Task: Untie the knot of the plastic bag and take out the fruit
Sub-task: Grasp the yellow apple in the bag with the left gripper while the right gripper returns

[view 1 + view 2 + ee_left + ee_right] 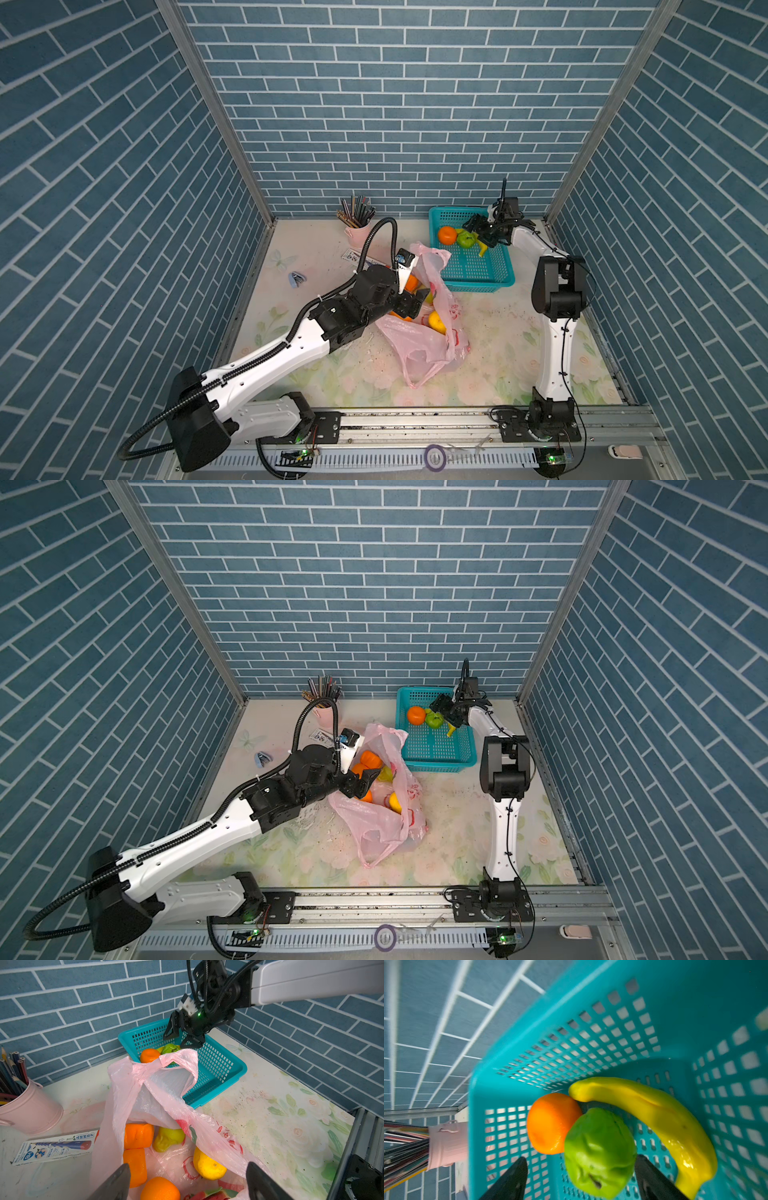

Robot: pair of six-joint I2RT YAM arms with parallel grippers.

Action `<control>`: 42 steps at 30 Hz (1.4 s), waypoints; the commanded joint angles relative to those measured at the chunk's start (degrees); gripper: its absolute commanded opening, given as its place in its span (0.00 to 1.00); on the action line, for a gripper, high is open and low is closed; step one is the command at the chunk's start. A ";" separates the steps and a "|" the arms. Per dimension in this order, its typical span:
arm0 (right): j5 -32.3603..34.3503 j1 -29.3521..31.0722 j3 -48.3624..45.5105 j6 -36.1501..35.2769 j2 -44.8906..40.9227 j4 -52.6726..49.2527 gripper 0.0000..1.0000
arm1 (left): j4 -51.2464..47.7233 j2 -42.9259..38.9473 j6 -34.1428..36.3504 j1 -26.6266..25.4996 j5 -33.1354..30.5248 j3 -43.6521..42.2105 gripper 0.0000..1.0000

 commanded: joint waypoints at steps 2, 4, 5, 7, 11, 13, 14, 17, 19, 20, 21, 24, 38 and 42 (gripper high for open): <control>1.54 0.07 -2.70 -2.49 -11.15 -0.10 0.82 | -0.26 0.70 -3.04 -0.11 -1.12 1.68 0.87; 1.12 0.14 -5.63 -3.04 -16.24 0.69 0.82 | -0.24 1.37 -4.31 -0.10 -1.22 1.95 0.87; 0.74 0.16 -7.62 -3.39 -19.03 1.15 0.82 | -0.26 1.74 -4.72 -0.12 -1.15 2.14 0.87; -0.21 0.25 -11.20 -4.22 -24.25 1.90 0.82 | -0.41 2.79 -5.01 -0.17 -1.01 2.33 0.87; -4.14 0.33 -18.39 -5.32 -34.91 2.26 0.81 | -1.01 5.42 -5.23 -0.04 -1.21 2.83 0.84; -6.84 0.55 -21.85 -5.70 -40.00 2.20 0.81 | -1.43 7.00 -5.47 0.05 -1.13 3.29 0.81; -7.78 0.68 -23.73 -5.96 -42.72 1.98 0.81 | -1.78 7.76 -5.78 0.15 -0.97 3.55 0.79; -8.92 1.53 -29.31 -6.28 -50.64 1.22 0.80 | -3.19 10.51 -7.04 0.64 0.00 4.81 0.73; -6.68 2.44 -33.05 -5.70 -55.75 0.50 0.80 | -3.88 12.18 -7.49 0.77 0.47 5.35 0.69; -5.77 3.01 -35.11 -5.51 -58.33 0.53 0.80 | -4.26 13.06 -7.61 0.84 0.54 5.59 0.67; -5.02 3.65 -36.80 -5.11 -60.28 0.53 0.80 | -4.50 13.79 -7.59 0.93 0.70 5.83 0.65; -4.11 5.51 -40.05 -3.63 -64.85 -0.74 0.79 | -5.67 16.72 -7.32 1.10 1.16 6.71 0.62; -2.17 12.58 -49.75 0.90 -70.56 -2.46 0.78 | -1.70 30.31 -4.18 1.65 13.07 8.42 0.60; -1.83 12.62 -49.04 0.71 -70.39 -2.46 0.78 | 1.26 32.63 -4.20 1.63 16.05 8.61 0.62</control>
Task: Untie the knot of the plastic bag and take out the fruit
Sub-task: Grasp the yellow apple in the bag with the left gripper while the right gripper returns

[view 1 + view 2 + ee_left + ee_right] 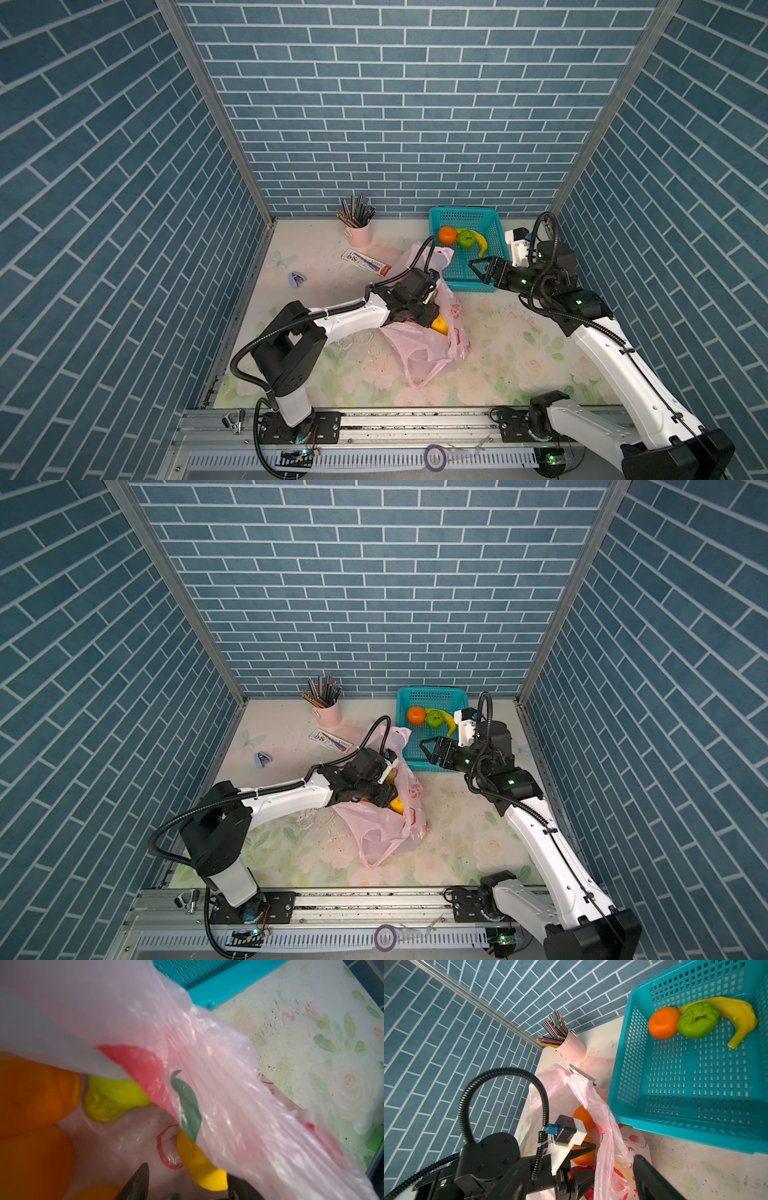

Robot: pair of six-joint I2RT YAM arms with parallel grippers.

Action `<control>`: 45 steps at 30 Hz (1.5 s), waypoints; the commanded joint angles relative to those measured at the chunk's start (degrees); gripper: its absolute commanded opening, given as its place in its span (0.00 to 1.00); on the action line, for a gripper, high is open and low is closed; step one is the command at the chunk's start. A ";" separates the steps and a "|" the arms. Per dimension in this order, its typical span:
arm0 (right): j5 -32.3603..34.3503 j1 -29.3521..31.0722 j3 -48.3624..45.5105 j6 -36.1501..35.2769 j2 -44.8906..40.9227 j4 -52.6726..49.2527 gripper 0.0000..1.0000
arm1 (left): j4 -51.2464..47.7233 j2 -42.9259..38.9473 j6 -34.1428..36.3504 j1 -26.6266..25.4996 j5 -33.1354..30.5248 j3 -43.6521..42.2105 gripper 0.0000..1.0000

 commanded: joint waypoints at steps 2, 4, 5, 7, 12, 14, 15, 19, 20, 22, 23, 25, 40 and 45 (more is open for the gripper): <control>0.82 0.30 1.39 0.80 -0.34 -0.23 0.78 | 4.59 2.04 -0.01 0.29 4.12 1.67 0.74; 0.91 0.35 1.43 0.82 -0.38 -0.39 0.78 | 5.01 3.20 0.00 0.30 3.76 2.29 0.84; 0.98 0.31 1.43 0.75 -0.51 -0.41 0.79 | 5.19 3.74 0.12 0.30 3.73 2.61 0.87; 1.30 0.33 1.21 0.65 -0.69 -0.63 0.79 | 5.86 4.65 0.45 0.23 4.48 3.12 0.87; 1.95 0.35 1.41 0.28 -1.03 -1.11 0.79 | 6.36 7.20 0.46 0.36 6.00 4.29 0.87; 2.37 0.40 1.45 0.28 -1.20 -1.20 0.79 | 6.71 8.05 0.44 0.15 6.61 4.51 0.87; 2.58 0.35 1.44 0.27 -1.30 -1.25 0.79 | 7.06 8.51 0.36 0.09 7.25 4.59 0.87; 3.26 0.39 1.02 0.46 -1.65 -1.29 0.79 | 7.88 10.83 -0.35 0.19 13.03 5.99 0.87; 3.49 0.39 0.83 0.51 -1.81 -1.36 0.79 | 8.20 11.37 -0.71 0.14 14.61 6.33 0.86; 3.85 0.38 0.57 0.62 -1.85 -1.43 0.79 | 9.23 12.32 -2.09 0.03 16.40 6.38 0.82; 3.96 0.40 0.60 0.75 -1.99 -1.51 0.79 | 9.61 12.72 -2.68 0.00 16.79 6.33 0.80; 4.18 0.31 0.76 0.88 -2.00 -1.72 0.79 | 10.11 13.58 -3.77 -0.12 17.39 6.29 0.74; 6.53 0.39 0.80 2.01 -2.44 -2.35 0.78 | 10.36 8.28 -6.54 0.22 14.18 4.01 0.45; 7.39 0.38 0.82 2.46 -2.17 -2.08 0.78 | 10.89 2.34 -6.20 0.54 11.79 0.64 0.43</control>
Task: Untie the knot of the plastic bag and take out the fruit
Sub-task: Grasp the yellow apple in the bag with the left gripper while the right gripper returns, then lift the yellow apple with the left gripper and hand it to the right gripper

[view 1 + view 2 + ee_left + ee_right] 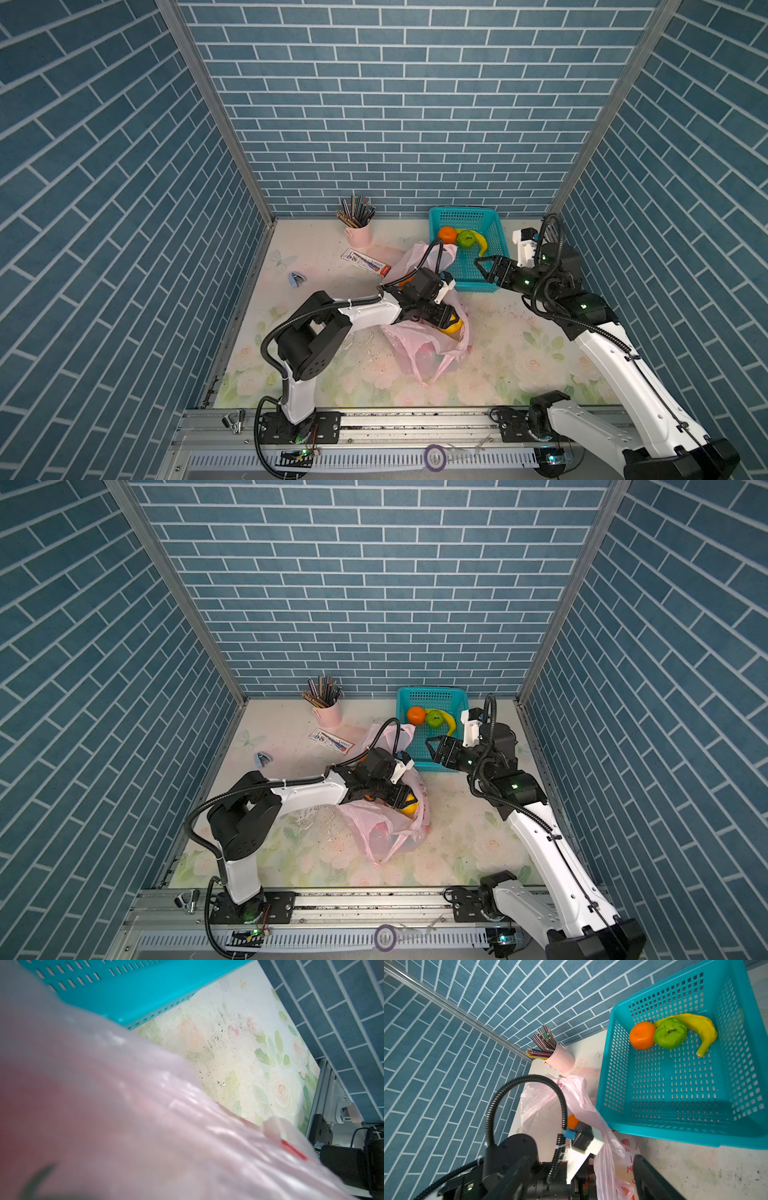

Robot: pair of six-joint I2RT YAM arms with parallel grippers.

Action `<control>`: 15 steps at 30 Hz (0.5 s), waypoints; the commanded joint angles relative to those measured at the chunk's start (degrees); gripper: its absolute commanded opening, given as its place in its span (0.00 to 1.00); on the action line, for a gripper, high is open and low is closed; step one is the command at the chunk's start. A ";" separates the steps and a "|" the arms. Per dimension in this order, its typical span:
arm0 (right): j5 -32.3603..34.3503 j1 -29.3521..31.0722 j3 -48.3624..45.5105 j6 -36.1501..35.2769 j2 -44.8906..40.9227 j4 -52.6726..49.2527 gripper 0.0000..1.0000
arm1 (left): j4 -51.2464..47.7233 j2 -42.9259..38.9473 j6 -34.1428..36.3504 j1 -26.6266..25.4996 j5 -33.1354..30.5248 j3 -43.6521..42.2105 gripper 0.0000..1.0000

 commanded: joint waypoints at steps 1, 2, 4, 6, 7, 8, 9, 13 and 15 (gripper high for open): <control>1.44 0.17 0.77 1.99 -0.17 -0.97 0.79 | 0.61 -5.29 -0.14 0.65 -2.59 -2.18 0.43; 1.45 0.22 0.78 2.09 -0.02 -0.80 0.79 | 0.74 -6.43 0.09 0.72 -2.77 -2.80 0.43; 1.45 0.18 0.99 2.31 0.19 -0.68 0.78 | 1.22 -9.09 0.82 0.94 -3.35 -4.08 0.43; 1.43 0.09 1.18 2.40 0.36 -0.61 0.78 | 1.99 -11.60 1.91 1.00 -3.43 -4.99 0.43; 1.52 0.17 1.31 2.44 0.37 -0.69 0.79 | 2.72 -12.95 2.63 1.08 -3.53 -5.66 0.43; 1.50 0.18 1.56 2.44 0.31 -0.70 0.78 | 3.46 -14.14 3.16 1.05 -3.57 -6.19 0.43; 1.45 0.15 1.69 2.44 0.27 -0.70 0.79 | 4.34 -15.53 3.87 1.14 -3.79 -6.82 0.42; 1.36 0.11 2.73 2.05 0.01 -1.30 0.79 | 8.26 -20.44 6.29 1.36 -4.32 -8.78 0.41; 1.36 0.09 3.39 1.69 -0.12 -1.83 0.79 | 9.13 -22.29 7.60 1.81 -4.38 -9.20 0.41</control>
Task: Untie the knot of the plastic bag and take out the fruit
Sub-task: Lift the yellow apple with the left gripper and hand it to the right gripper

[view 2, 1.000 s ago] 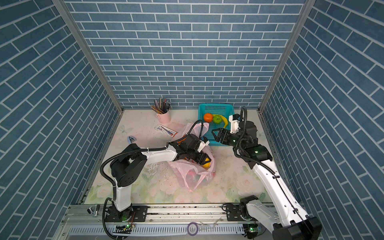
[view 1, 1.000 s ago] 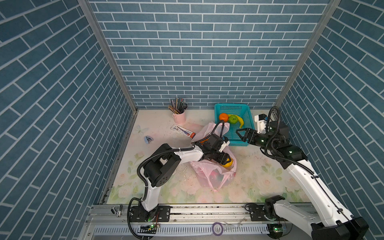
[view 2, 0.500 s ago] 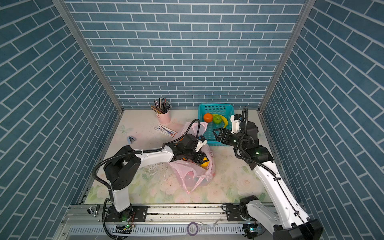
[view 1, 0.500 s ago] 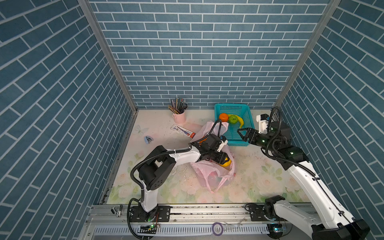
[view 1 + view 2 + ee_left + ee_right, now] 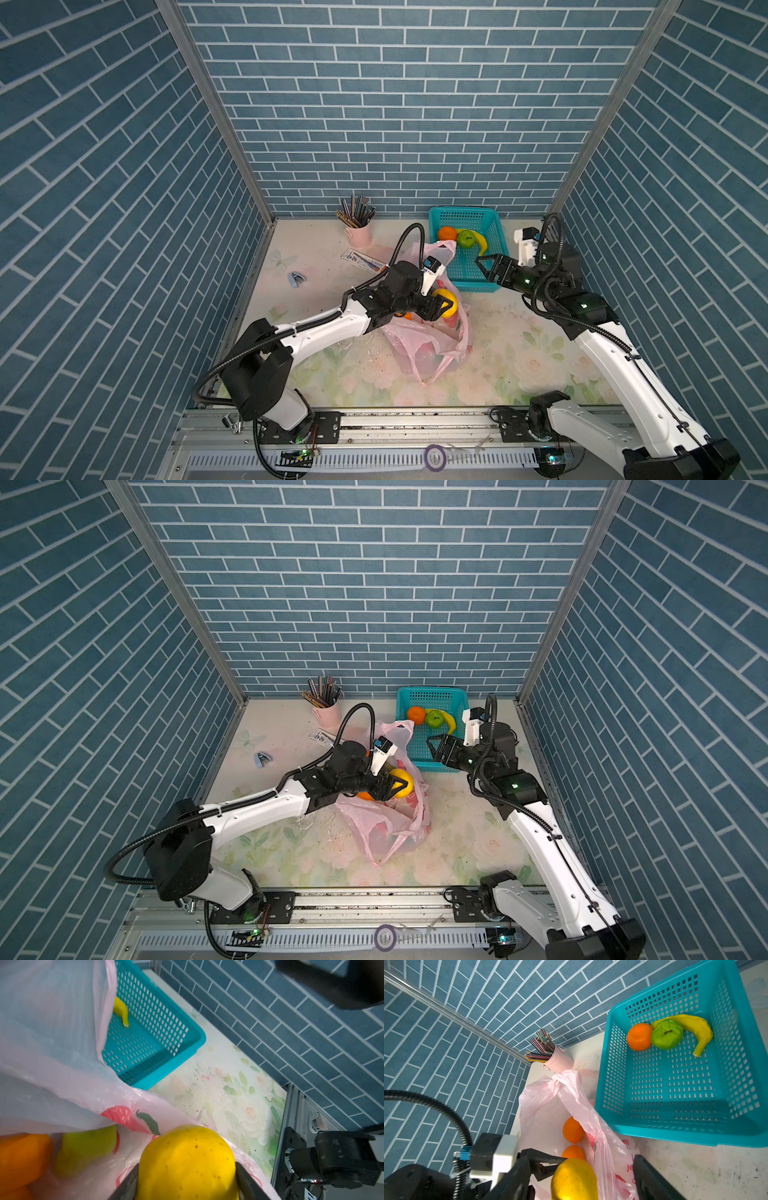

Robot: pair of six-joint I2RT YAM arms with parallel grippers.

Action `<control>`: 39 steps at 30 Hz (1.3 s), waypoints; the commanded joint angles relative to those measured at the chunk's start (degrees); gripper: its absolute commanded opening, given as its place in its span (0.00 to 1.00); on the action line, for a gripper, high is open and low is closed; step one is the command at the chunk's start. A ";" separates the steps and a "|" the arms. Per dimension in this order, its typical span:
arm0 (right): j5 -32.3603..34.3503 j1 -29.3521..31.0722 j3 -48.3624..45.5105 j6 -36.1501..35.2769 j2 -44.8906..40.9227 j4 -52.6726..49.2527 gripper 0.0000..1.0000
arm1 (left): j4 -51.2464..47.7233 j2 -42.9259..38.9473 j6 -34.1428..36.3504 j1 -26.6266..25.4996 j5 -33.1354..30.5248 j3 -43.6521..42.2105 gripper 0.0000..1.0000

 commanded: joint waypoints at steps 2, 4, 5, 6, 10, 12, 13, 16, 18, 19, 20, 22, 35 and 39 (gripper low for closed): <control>0.14 0.08 3.00 0.26 -0.52 -1.65 0.79 | 5.58 -4.17 4.50 1.13 -0.95 -1.42 0.41; -0.91 0.13 3.39 0.02 -0.81 -1.28 0.79 | 7.91 -6.11 7.68 1.27 -0.72 -1.96 0.40; -1.46 0.13 3.63 -0.04 -1.02 -1.09 0.79 | 9.44 -6.98 9.50 1.32 -0.30 -2.42 0.40; -2.26 0.13 3.88 -0.23 -1.14 -0.90 0.80 | 11.41 -7.95 11.84 1.32 0.12 -3.02 0.40; -7.51 0.11 5.86 -0.75 -1.03 -0.64 0.81 | 17.69 -9.77 21.10 1.32 0.49 -4.60 0.36; -10.82 0.11 6.68 -1.25 -1.12 -0.42 0.82 | 18.80 -9.53 25.44 1.32 0.53 -4.11 0.35; -12.85 0.13 7.01 -1.61 -1.12 -0.37 0.82 | 18.77 -9.18 27.51 1.30 0.62 -3.39 0.35; -18.66 0.10 7.76 -2.18 -0.98 -0.31 0.84 | 18.73 -8.30 31.76 1.27 1.50 -1.56 0.35; -22.23 0.10 7.90 -2.12 -0.57 -0.20 0.84 | 19.08 -7.94 33.40 1.32 2.22 -0.60 0.35; -23.75 0.17 7.86 -2.04 -0.46 -0.07 0.85 | 19.16 -7.71 34.08 1.32 2.65 -0.17 0.35; -24.98 0.19 7.66 -1.94 -0.30 0.29 0.85 | 19.17 -7.53 34.60 1.33 3.16 0.25 0.35; -27.33 0.20 6.76 -1.70 0.03 1.47 0.85 | 19.88 -7.37 35.43 1.26 4.66 0.69 0.35; -30.30 3.76 3.80 0.69 4.69 7.63 0.88 | 22.33 -6.70 38.03 -0.57 6.69 3.10 0.35; -30.45 4.45 2.45 2.59 5.34 11.63 0.86 | 21.99 -6.09 38.60 -1.11 6.70 4.04 0.35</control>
